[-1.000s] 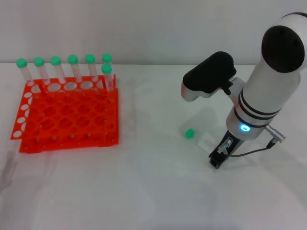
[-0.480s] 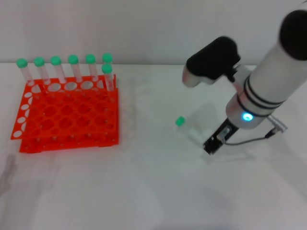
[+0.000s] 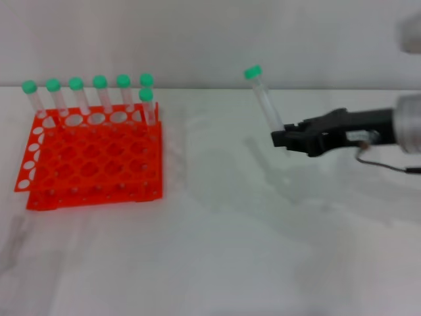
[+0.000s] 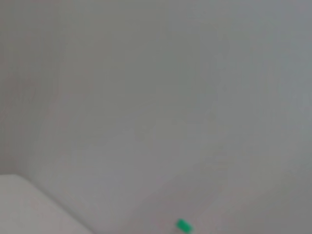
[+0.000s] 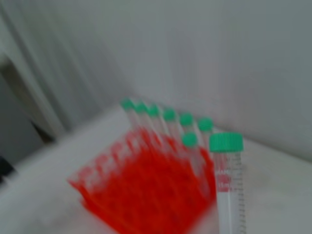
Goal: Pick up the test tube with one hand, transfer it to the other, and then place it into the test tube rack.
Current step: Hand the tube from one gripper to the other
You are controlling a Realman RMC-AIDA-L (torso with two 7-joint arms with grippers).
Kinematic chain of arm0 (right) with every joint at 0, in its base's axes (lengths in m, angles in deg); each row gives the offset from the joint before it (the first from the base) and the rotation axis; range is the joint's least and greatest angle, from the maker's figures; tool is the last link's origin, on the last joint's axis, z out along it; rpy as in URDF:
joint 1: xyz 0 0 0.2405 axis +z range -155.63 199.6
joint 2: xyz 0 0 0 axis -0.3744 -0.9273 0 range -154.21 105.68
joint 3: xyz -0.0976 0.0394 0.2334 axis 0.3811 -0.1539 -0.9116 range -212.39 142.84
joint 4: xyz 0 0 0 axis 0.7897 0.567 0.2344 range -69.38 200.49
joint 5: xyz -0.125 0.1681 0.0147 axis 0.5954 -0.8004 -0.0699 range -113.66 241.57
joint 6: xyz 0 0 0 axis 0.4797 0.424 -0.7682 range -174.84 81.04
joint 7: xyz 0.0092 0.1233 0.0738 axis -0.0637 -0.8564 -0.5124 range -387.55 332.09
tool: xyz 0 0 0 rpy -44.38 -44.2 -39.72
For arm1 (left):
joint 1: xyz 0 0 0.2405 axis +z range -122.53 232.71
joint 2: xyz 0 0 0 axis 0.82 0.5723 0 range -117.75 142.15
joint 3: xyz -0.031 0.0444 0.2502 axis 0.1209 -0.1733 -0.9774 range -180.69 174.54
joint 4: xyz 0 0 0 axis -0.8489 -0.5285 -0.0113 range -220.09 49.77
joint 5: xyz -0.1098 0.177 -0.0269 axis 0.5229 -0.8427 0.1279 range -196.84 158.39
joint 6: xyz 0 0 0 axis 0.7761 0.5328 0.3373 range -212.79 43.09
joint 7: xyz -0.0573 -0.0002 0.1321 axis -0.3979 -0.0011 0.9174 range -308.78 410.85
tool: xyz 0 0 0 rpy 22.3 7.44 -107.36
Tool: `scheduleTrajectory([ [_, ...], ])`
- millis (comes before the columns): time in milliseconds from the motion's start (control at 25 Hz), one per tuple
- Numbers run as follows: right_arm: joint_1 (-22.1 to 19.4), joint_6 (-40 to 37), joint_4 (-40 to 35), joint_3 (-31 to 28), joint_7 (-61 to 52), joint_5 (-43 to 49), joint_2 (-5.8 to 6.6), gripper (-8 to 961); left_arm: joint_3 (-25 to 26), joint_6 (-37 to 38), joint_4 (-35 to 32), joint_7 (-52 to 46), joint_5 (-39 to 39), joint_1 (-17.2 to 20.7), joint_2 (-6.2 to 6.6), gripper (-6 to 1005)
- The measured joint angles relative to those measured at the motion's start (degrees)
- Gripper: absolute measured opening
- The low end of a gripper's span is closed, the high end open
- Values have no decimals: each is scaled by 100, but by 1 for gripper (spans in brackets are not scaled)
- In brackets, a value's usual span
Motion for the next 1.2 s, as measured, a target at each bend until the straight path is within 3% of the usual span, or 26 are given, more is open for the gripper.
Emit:
scheduleTrajectory([
  [120, -440, -54, 720, -221, 1554, -1632, 3, 208, -6, -257, 4, 44, -383, -55, 4, 816],
  [160, -440, -54, 720, -221, 1554, -1632, 3, 210, -8, -305, 5, 57, -498, -79, 5, 816],
  [200, -655, 38, 1630, -268, 3014, -3009, 4, 212, -8, -352, 5, 68, -668, -117, 9, 816],
  [280, -703, 208, 2292, -260, 4028, -3789, 1, 215, -8, -409, 8, 72, -950, -207, 19, 816],
  [520, -444, 1167, 4818, -158, 7773, -5743, -55, 226, -8, -569, 53, 545, -1892, -553, 36, 816],
  [720, -328, 1336, 5826, 909, 10523, -7012, -75, 234, -9, -647, 374, 1215, -2709, -713, -7, 811],
  [840, -401, 965, 5898, 1765, 10992, -7873, -74, 240, -44, -542, 761, 1815, -3214, -715, -37, 808],
  [1200, -458, 705, 5921, 2386, 11065, -8166, -74, 255, -810, 565, 1629, 2085, -3375, -1047, -75, 798],
])
